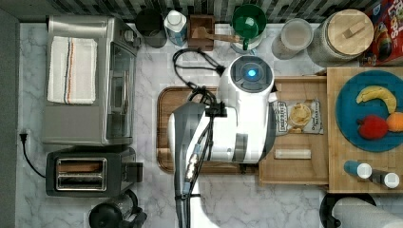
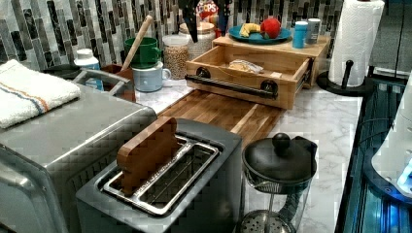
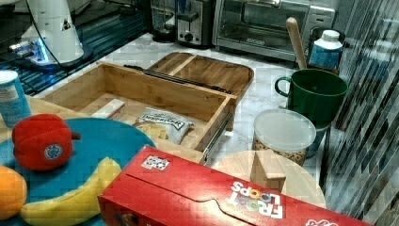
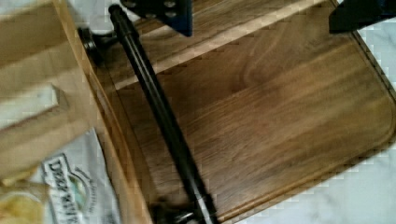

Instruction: Close the drawer.

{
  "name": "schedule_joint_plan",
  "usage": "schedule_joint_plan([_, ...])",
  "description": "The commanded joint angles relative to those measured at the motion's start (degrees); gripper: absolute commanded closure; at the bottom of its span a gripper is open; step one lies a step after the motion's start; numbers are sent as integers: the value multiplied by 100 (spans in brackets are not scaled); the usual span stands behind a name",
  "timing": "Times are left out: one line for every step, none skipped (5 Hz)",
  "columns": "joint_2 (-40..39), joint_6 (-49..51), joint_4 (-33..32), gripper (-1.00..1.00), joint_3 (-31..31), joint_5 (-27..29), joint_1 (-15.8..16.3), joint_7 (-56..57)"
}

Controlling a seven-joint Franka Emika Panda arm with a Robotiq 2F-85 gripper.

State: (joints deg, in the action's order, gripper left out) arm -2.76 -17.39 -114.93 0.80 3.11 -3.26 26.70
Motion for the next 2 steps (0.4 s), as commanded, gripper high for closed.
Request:
schedule_joint_plan([458,-866,-898,100,538,-300,360,717])
schedule_joint_plan([377,-1213,-1172,100,588,-582,373,799])
